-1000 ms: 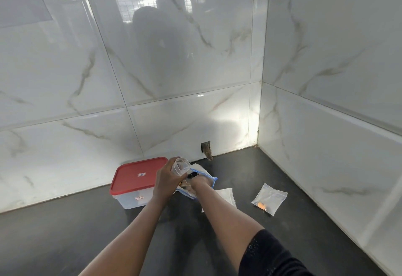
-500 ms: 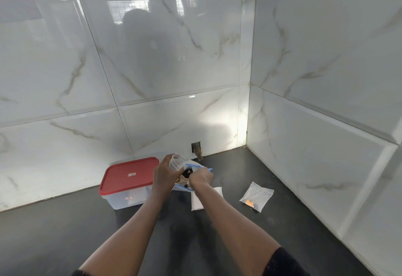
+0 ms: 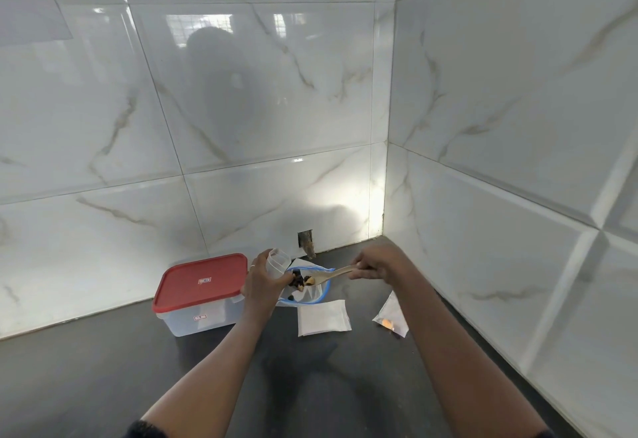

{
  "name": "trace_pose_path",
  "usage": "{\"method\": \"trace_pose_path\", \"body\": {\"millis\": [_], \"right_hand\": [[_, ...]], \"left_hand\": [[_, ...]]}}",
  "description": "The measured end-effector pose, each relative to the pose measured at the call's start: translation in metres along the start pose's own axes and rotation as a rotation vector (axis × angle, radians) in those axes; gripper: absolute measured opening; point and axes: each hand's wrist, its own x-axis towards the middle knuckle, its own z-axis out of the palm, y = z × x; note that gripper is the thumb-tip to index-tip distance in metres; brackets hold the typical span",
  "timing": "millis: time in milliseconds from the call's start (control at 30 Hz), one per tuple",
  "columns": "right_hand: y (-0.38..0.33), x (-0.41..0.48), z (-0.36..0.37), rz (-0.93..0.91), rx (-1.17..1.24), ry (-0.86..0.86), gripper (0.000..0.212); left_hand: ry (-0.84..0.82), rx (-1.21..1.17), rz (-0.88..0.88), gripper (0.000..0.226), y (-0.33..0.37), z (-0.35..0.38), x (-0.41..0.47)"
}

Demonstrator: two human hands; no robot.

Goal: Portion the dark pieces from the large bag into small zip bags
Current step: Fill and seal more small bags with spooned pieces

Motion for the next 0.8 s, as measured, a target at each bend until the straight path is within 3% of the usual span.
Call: {"method": "trace_pose_path", "body": {"millis": [100, 200, 233, 333, 600, 800], "right_hand": [[-0.014, -0.011, -0.014, -0.033, 0.070, 0.080, 0.028], [-0.023, -0.020, -0.004, -0.115, 0.103, 0.108, 0.018], [-0.025, -0.022, 0.002, -0.198, 0.012, 0.149, 0.011], [-0.027, -0.028, 0.021, -0.404, -0.309, 0.235, 0.017], [-0.019, -0.031, 0.059, -0.668, -0.594, 0.227, 0.040], [-0.014, -0.034, 0.061, -0.769, -0.646, 0.174, 0.028]], "left_hand": [[-0.032, -0.028, -0.008, 0.072, -0.001, 0.001, -0.003], [-0.051, -0.016, -0.007, 0.074, -0.003, 0.003, -0.006], [-0.058, -0.004, -0.005, 0.072, -0.003, 0.003, -0.007], [-0.051, 0.024, 0.018, 0.065, -0.005, 0.004, -0.006], [-0.013, 0.017, 0.009, 0.062, -0.006, 0.000, 0.000], [0.002, 0.020, -0.020, 0.060, -0.008, 0.001, 0.001]]}}
